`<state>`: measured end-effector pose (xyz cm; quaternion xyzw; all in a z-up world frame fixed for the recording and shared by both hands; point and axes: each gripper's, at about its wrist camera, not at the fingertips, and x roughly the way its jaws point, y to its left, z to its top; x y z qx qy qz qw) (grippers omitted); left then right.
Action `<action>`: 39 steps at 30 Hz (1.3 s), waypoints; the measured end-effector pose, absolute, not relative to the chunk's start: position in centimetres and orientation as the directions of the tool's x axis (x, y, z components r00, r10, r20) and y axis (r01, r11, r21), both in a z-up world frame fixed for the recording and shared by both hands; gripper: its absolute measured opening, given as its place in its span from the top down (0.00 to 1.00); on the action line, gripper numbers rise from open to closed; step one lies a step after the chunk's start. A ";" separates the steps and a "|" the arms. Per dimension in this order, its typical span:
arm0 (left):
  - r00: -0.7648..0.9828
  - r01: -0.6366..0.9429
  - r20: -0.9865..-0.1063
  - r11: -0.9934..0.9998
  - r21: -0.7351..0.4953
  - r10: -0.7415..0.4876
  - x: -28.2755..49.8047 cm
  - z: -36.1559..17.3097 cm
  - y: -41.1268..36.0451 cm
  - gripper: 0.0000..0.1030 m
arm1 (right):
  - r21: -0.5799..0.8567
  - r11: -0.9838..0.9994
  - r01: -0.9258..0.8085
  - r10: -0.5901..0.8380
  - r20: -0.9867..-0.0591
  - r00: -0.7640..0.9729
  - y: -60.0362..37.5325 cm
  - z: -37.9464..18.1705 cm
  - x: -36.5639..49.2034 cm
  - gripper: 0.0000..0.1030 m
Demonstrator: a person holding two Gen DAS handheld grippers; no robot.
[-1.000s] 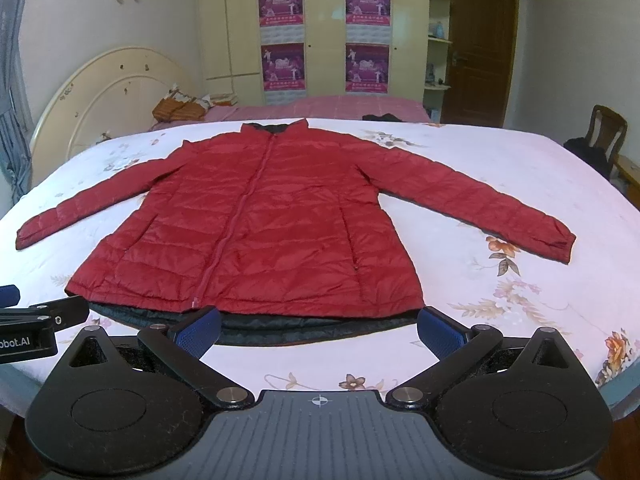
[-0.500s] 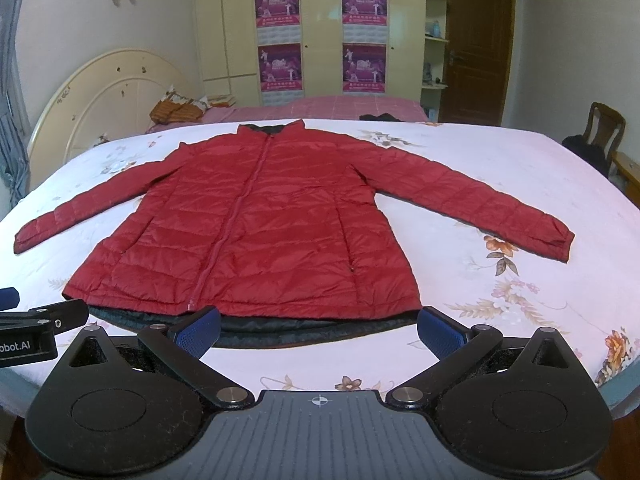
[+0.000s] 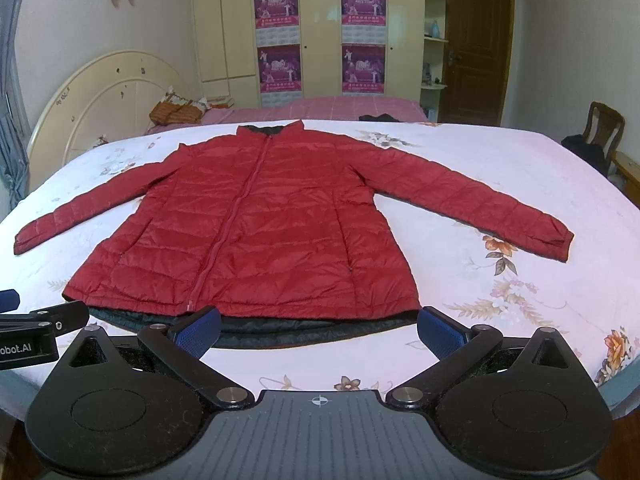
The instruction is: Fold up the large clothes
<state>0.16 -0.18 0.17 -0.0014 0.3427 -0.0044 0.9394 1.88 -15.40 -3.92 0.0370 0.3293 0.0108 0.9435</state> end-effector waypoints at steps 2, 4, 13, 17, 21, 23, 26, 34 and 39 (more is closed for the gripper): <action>0.765 0.007 -0.644 1.000 -0.005 -0.008 0.2 0.2 -0.2 0.00 | 0.078 0.997 0.005 0.045 -0.620 0.783 -15.4 -3.9 1.9 0.00; 0.764 0.007 -0.645 1.000 -0.005 -0.009 0.2 0.2 -0.2 0.00 | 0.075 0.997 0.006 0.042 -0.620 0.784 -15.3 -4.0 1.9 0.00; 0.767 0.006 -0.642 1.000 -0.004 -0.007 0.1 0.1 -0.2 0.00 | 0.076 0.997 0.004 0.043 -0.616 0.787 -15.4 -3.9 1.8 0.00; 0.766 0.004 -0.643 1.000 -0.005 -0.006 0.1 0.2 -0.3 0.00 | 0.076 0.997 0.004 0.044 -0.616 0.787 -15.4 -3.9 1.8 0.00; 0.766 0.004 -0.642 1.000 -0.007 -0.008 0.1 0.2 -0.2 0.00 | 0.075 0.997 0.004 0.043 -0.615 0.787 -15.4 -3.9 1.8 0.00; 0.767 0.005 -0.642 1.000 -0.006 -0.007 0.1 0.2 -0.3 0.00 | 0.077 0.997 0.005 0.044 -0.615 0.787 -15.4 -3.9 1.8 0.00; 0.767 0.006 -0.642 1.000 -0.012 -0.012 0.0 0.3 -0.2 0.00 | 0.076 0.997 0.005 0.043 -0.615 0.787 -15.4 -3.9 1.8 0.00; 0.767 0.006 -0.642 1.000 -0.011 -0.011 -0.1 0.3 -0.1 0.00 | 0.076 0.997 0.005 0.043 -0.614 0.788 -15.4 -3.9 1.8 0.00; 0.766 0.004 -0.642 1.000 -0.009 -0.009 -0.1 0.3 -0.1 0.00 | 0.077 0.997 0.004 0.044 -0.614 0.788 -15.4 -3.9 1.8 0.00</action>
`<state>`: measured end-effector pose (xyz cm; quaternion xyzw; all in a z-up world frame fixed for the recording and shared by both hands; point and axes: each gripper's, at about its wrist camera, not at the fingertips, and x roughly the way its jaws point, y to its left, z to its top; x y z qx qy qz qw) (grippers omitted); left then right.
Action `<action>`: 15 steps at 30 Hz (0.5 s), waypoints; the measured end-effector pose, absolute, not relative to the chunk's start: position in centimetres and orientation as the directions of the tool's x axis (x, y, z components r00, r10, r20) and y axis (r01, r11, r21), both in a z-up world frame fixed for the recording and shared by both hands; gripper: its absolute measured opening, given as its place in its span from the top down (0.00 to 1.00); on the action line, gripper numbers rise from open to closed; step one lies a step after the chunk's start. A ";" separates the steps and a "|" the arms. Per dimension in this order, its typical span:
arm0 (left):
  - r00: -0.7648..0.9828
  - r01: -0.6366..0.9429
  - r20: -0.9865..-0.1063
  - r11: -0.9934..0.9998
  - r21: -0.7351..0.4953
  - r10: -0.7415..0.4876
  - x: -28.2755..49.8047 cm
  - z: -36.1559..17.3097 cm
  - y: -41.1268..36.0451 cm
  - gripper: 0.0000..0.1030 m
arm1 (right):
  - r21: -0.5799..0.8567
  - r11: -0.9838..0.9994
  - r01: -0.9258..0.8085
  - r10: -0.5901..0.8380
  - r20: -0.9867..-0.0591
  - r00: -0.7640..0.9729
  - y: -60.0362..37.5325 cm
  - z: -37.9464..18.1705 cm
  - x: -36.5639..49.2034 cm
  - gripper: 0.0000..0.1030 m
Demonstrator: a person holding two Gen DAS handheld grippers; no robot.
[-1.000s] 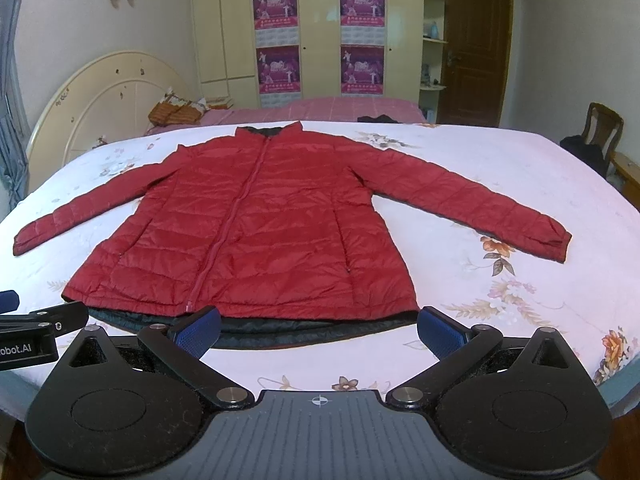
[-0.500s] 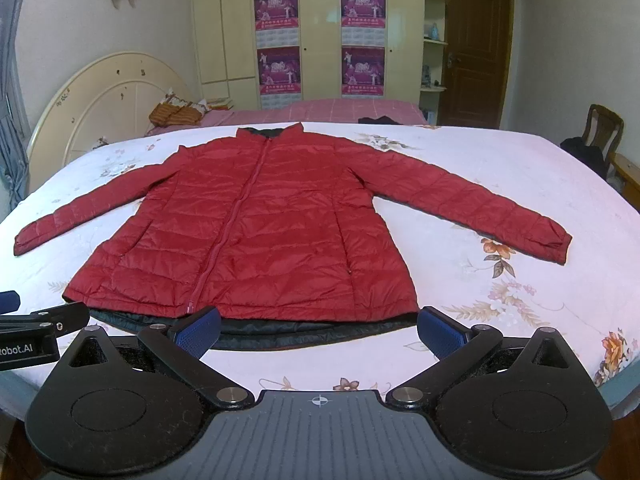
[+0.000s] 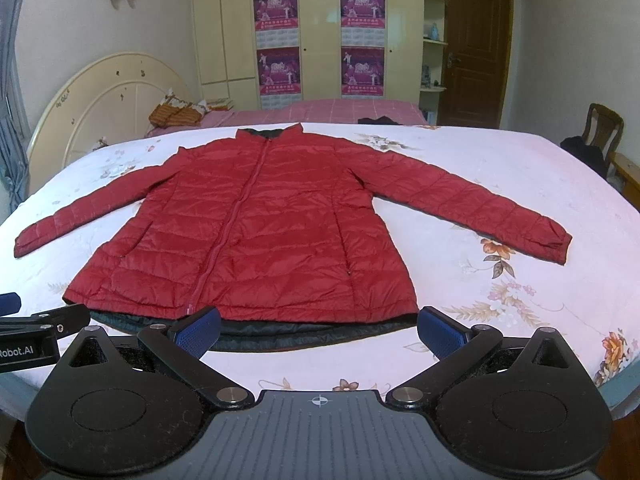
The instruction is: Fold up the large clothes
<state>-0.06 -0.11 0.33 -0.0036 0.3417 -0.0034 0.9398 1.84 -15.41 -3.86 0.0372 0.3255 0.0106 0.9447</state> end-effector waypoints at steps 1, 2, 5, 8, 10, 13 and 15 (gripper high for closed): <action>0.767 0.005 -0.642 1.000 -0.011 -0.011 -0.1 0.3 -0.1 0.00 | 0.078 0.997 0.003 0.045 -0.614 0.788 -15.4 -3.8 1.9 0.00; 0.766 0.005 -0.643 1.000 -0.011 -0.011 0.0 0.3 -0.1 0.00 | 0.079 0.997 0.004 0.046 -0.614 0.788 -15.4 -3.8 1.9 0.00; 0.766 0.006 -0.643 1.000 -0.015 -0.015 0.1 0.4 -0.1 0.00 | 0.082 0.997 0.003 0.049 -0.614 0.788 -15.5 -3.7 2.0 0.00; 0.765 0.017 -0.643 1.000 -0.027 -0.030 0.7 0.6 0.0 0.00 | 0.097 0.995 0.001 0.059 -0.609 0.791 -15.8 -3.5 2.6 0.00; 0.770 0.020 -0.638 1.000 -0.022 -0.029 1.4 0.8 0.1 0.00 | 0.103 0.995 0.010 0.054 -0.601 0.797 -16.1 -3.2 3.2 0.00; 0.781 0.021 -0.624 1.000 -0.005 -0.019 2.7 1.2 -0.1 0.00 | 0.120 0.992 0.025 0.051 -0.591 0.805 -16.9 -3.0 4.5 0.00; 0.788 0.026 -0.615 1.000 -0.002 -0.022 3.7 1.4 -0.1 0.00 | 0.149 0.988 0.030 0.064 -0.589 0.806 -17.6 -2.9 5.7 0.00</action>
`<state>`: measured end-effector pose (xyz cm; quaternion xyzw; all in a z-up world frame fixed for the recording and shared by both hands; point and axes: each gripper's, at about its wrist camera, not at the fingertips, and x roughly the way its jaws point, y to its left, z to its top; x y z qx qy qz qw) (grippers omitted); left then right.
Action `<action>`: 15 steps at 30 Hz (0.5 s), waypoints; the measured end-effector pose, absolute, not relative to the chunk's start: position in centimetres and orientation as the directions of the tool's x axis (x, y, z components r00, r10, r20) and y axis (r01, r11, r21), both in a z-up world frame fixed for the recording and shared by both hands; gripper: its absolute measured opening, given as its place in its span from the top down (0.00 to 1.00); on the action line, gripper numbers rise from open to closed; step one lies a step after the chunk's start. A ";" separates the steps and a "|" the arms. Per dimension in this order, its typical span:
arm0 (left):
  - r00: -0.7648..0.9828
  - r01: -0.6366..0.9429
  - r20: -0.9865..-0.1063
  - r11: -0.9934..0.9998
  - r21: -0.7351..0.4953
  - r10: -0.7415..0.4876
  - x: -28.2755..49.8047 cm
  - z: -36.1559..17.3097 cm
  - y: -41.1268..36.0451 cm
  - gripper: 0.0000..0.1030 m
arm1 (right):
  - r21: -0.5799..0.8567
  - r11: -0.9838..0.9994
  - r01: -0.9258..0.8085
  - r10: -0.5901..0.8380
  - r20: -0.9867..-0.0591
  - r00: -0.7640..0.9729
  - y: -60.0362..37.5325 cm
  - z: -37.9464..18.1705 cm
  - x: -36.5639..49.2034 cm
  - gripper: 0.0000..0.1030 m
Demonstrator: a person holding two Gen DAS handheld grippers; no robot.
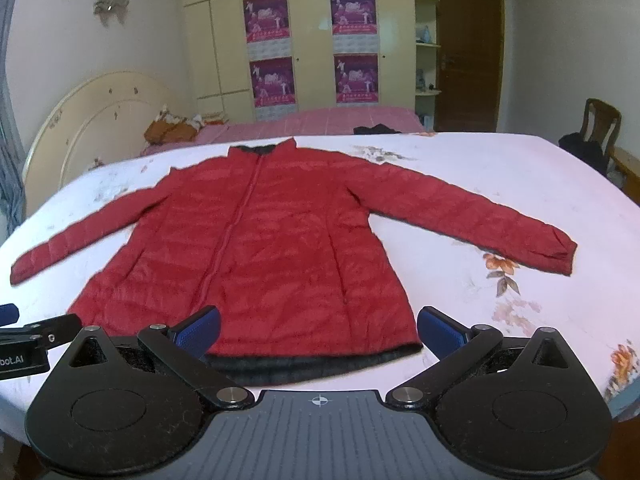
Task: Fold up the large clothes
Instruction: 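Grasp the red jacket sleeve cuff with the right tool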
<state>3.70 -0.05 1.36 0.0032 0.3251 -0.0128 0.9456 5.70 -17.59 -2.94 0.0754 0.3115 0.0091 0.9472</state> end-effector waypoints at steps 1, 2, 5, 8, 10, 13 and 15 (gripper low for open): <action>0.787 0.038 -0.616 0.999 -0.010 -0.036 4.3 1.3 0.0 0.00 | 0.158 0.987 0.037 0.065 -0.591 0.804 -17.9 -3.0 6.3 0.00; 0.784 0.044 -0.620 0.999 -0.016 -0.044 5.1 1.3 0.0 0.00 | 0.164 0.985 0.045 0.062 -0.593 0.803 -18.3 -3.0 6.9 0.00; 0.773 0.055 -0.630 0.997 -0.048 -0.073 7.3 0.9 0.3 0.00 | 0.164 0.983 0.088 0.026 -0.589 0.807 -19.4 -3.0 8.7 0.00; 0.760 0.079 -0.639 0.993 -0.089 -0.118 9.8 0.1 0.6 0.00 | 0.190 0.975 0.119 0.017 -0.592 0.806 -20.8 -3.2 10.8 0.00; 0.767 0.084 -0.628 0.991 -0.100 -0.128 11.3 -0.3 0.6 0.00 | 0.210 0.967 0.145 0.007 -0.590 0.807 -21.7 -3.4 12.1 0.00; 0.796 0.075 -0.589 0.988 -0.133 -0.140 13.6 -0.6 1.1 0.00 | 0.231 0.952 0.203 -0.032 -0.580 0.814 -22.9 -3.5 13.8 0.00; 0.794 0.103 -0.587 0.986 -0.130 -0.160 15.4 -0.6 0.9 0.00 | 0.249 0.936 0.248 -0.065 -0.571 0.818 -24.0 -3.7 14.8 0.00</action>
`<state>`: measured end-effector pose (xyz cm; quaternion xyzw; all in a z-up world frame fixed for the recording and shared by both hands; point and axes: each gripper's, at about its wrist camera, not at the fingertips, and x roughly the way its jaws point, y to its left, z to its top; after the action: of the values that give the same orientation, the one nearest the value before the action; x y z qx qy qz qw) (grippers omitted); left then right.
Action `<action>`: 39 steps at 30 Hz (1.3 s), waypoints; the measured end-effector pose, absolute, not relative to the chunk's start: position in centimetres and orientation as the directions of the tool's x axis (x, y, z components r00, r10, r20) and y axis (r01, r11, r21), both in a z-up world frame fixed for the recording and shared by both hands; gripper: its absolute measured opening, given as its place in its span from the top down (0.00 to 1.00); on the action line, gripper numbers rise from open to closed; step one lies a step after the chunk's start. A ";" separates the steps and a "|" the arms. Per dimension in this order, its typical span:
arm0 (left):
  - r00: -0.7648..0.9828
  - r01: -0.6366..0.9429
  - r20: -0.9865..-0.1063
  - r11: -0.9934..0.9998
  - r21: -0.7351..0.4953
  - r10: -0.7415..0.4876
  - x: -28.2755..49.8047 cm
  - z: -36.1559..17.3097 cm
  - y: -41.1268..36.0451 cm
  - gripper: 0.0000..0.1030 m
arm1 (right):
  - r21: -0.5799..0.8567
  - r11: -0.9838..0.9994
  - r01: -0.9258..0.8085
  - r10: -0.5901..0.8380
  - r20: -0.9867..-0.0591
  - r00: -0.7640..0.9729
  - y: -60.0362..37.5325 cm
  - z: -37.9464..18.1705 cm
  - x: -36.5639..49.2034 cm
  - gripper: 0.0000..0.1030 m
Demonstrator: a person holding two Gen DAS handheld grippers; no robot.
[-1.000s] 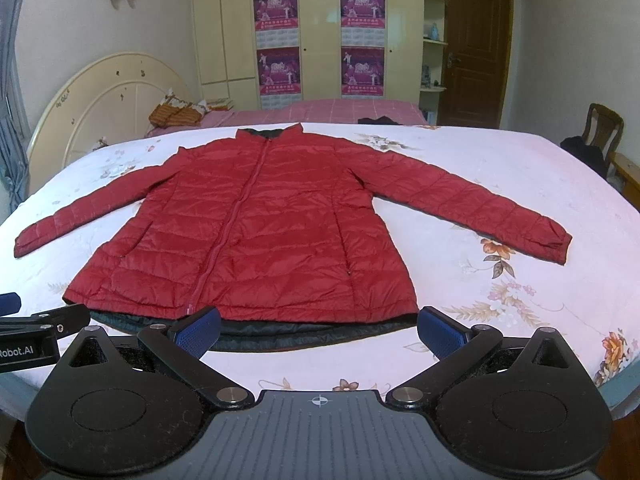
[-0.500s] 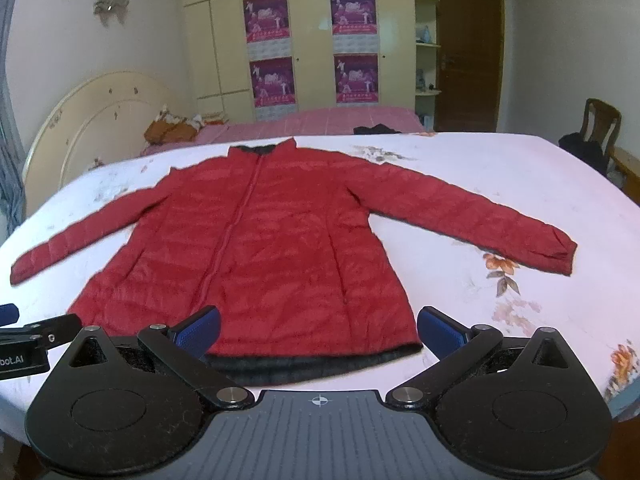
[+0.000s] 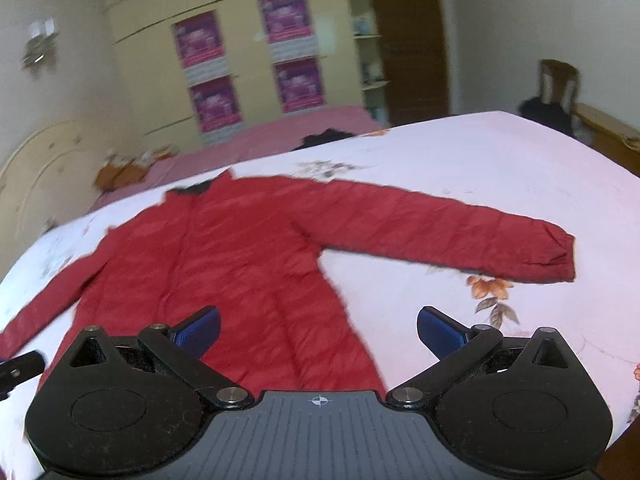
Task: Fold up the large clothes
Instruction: 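Grasp the red jacket sleeve cuff with the right tool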
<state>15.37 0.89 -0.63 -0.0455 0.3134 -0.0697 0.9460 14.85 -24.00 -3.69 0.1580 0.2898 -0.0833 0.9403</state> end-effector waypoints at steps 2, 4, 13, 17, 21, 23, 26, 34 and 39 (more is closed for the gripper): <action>0.806 0.131 -0.565 0.984 -0.120 -0.176 16.9 -0.6 0.8 0.00 | 0.273 0.912 0.306 -0.109 -0.559 0.822 -25.3 -3.9 15.6 0.00; 0.829 0.145 -0.532 0.984 -0.100 -0.176 18.2 -0.8 0.5 0.00 | 0.297 0.887 0.353 -0.147 -0.544 0.826 -26.8 -4.1 16.2 0.00; 0.764 0.219 -0.600 0.970 -0.102 -0.236 23.3 -3.2 -2.2 0.00 | 0.374 0.765 0.524 -0.274 -0.548 0.790 -34.4 -5.8 16.9 0.00; 0.748 0.206 -0.617 0.969 -0.134 -0.244 25.1 -4.3 -3.0 0.00 | 0.421 0.709 0.566 -0.273 -0.576 0.771 -38.4 -7.4 17.2 0.34; 0.728 0.190 -0.647 0.973 -0.129 -0.228 27.4 -4.8 -4.6 0.00 | 0.489 0.618 0.616 -0.253 -0.618 0.745 -42.2 -10.1 17.9 0.34; 0.720 0.188 -0.656 0.974 -0.129 -0.226 28.6 -5.1 -5.4 0.00 | 0.517 0.568 0.640 -0.250 -0.633 0.733 -44.0 -11.3 17.9 0.34; 0.704 0.193 -0.677 0.975 -0.108 -0.214 30.4 -5.6 -6.8 0.00 | 0.557 0.495 0.666 -0.246 -0.646 0.723 -45.4 -12.9 17.7 0.44; 0.665 0.182 -0.709 0.971 -0.152 -0.235 33.6 -7.1 -8.3 0.00 | 0.612 0.410 0.676 -0.293 -0.614 0.733 -48.2 -14.1 16.7 0.61; 0.621 0.152 -0.761 0.982 -0.117 -0.186 34.8 -8.3 -8.0 0.00 | 0.567 0.446 0.692 -0.335 -0.611 0.717 -48.1 -13.3 16.4 0.90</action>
<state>34.83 -8.02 -8.34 -0.0204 0.4251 -0.0939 0.9000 16.39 -48.14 -13.26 0.4239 0.2107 -0.3117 0.8239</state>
